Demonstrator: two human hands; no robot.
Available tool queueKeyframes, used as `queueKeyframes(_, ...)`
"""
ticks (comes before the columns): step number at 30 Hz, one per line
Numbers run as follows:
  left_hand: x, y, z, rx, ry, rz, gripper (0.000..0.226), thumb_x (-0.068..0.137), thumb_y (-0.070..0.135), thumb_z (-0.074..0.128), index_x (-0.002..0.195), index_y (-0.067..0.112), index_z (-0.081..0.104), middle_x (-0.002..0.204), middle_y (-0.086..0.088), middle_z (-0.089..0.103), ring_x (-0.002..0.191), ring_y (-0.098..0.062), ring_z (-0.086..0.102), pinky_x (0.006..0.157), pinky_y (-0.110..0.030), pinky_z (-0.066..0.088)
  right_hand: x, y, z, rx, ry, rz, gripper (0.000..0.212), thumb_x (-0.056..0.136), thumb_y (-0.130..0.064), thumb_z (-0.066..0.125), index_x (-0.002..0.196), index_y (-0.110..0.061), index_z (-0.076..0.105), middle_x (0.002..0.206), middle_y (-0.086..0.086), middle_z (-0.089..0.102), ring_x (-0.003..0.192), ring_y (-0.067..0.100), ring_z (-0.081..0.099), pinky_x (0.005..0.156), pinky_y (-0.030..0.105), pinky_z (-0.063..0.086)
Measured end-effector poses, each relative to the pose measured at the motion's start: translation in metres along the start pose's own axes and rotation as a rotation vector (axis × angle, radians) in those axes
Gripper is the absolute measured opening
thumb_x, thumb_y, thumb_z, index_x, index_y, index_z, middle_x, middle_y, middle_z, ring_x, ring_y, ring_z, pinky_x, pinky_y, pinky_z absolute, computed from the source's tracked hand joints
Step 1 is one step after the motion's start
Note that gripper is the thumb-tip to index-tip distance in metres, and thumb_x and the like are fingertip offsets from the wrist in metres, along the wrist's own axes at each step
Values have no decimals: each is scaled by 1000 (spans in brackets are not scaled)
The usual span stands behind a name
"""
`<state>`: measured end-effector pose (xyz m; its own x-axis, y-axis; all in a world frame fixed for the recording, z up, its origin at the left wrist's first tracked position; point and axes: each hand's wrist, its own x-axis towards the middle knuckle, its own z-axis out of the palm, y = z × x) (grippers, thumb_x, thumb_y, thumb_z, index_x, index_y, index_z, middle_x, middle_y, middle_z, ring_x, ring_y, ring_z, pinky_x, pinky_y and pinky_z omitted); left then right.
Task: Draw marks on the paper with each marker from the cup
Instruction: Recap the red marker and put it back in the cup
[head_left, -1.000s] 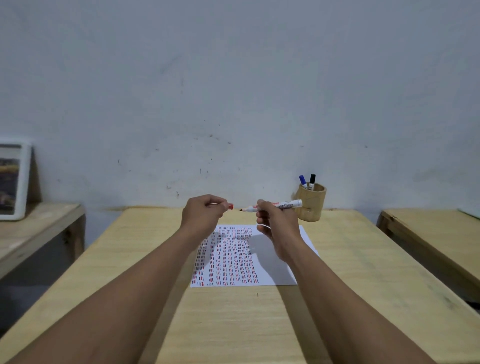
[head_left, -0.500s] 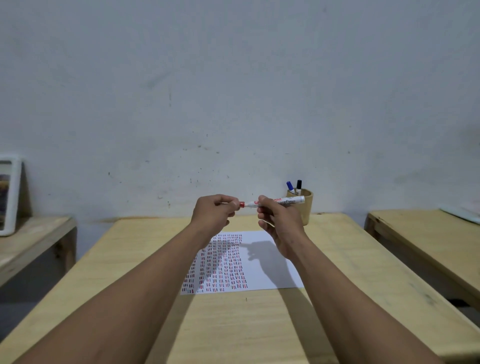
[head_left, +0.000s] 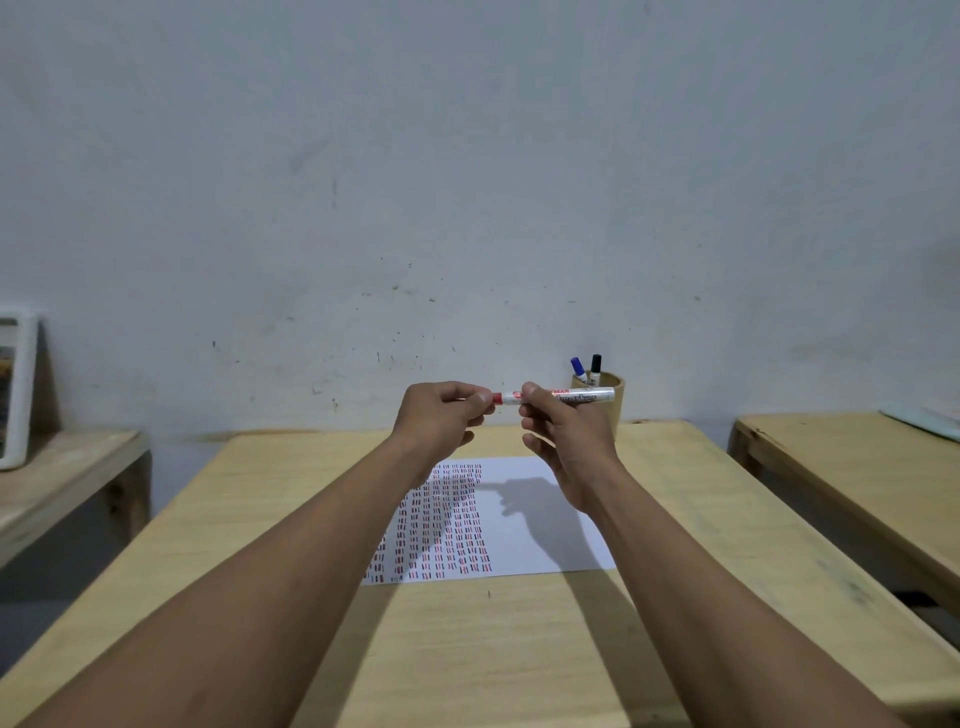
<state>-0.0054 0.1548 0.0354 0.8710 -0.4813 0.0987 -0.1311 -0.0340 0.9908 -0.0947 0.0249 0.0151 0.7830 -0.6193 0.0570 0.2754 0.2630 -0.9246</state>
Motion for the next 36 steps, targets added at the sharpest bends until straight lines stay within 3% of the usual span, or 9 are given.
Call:
queueKeyframes(8, -2, 4, 8, -96, -29, 22, 11, 94, 11, 67, 94, 6, 77, 89, -11, 75, 81, -17, 64, 90, -37, 60, 4, -6, 1, 3, 19, 18, 16, 94, -22, 72, 80, -15, 72, 71, -2, 63, 66, 7, 59, 57, 21, 55)
queueKeyframes(10, 1, 4, 11, -51, -42, 54, 11, 94, 15, 67, 92, 10, 77, 90, -8, 76, 82, -16, 65, 88, -38, 60, 7, -8, 4, 23, 109, 13, 13, 93, -21, 73, 97, -9, 69, 86, 3, 68, 73, 9, 63, 56, 22, 57)
queueKeyframes(13, 7, 5, 18, 76, -19, 123, 13, 94, 20, 68, 92, 14, 78, 91, -6, 78, 83, -15, 67, 86, -40, 60, 11, -12, 9, 59, 274, -65, 56, 90, -10, 75, 137, -5, 44, 93, 11, 70, 67, 14, 67, 52, 24, 58)
queueKeyframes(15, 11, 8, 23, 105, 14, 146, 12, 93, 22, 68, 89, 16, 78, 91, -5, 78, 82, -16, 68, 86, -42, 61, 13, -14, 8, -41, 300, -143, 79, 91, -11, 71, 153, -23, 24, 89, 10, 70, 60, 15, 64, 52, 27, 57)
queueKeyframes(19, 22, 21, 36, 169, 54, 217, 15, 92, 25, 68, 80, 26, 78, 86, -1, 78, 76, -15, 64, 83, -43, 58, 18, -19, -4, -571, 275, -307, 23, 98, -29, 53, 116, -21, 63, 85, 6, 74, 64, 18, 68, 57, 39, 60)
queueKeyframes(21, 29, 30, 43, 220, 64, 262, 15, 91, 28, 68, 81, 25, 79, 82, 2, 78, 71, -13, 60, 79, -37, 55, 20, -25, -16, -850, 232, -377, 19, 94, -30, 47, 103, -26, 63, 77, 1, 70, 76, 24, 67, 64, 41, 57)
queueKeyframes(25, 42, 40, 63, 326, 40, 332, 16, 91, 30, 68, 86, 22, 80, 68, 13, 71, 65, -10, 57, 65, -26, 45, 32, -33, -44, -1309, 171, -421, 21, 95, -30, 49, 107, -25, 66, 87, -1, 70, 87, 27, 59, 63, 34, 42)
queueKeyframes(31, 65, 18, 103, 267, 48, 259, 22, 99, 31, 54, 99, 23, 74, 85, 8, 75, 85, -21, 71, 76, -30, 52, 65, -47, -75, -1255, 241, -404, 24, 95, -26, 59, 90, -10, 75, 83, 8, 71, 79, 30, 65, 66, 39, 53)
queueKeyframes(36, 87, -25, 130, 345, 19, 143, 40, 96, 29, 61, 135, 20, 58, 118, -2, 68, 101, -18, 63, 92, -31, 49, 99, -59, -97, -1124, 399, -451, 22, 99, -26, 55, 109, -13, 69, 105, 2, 71, 95, 24, 64, 73, 35, 49)
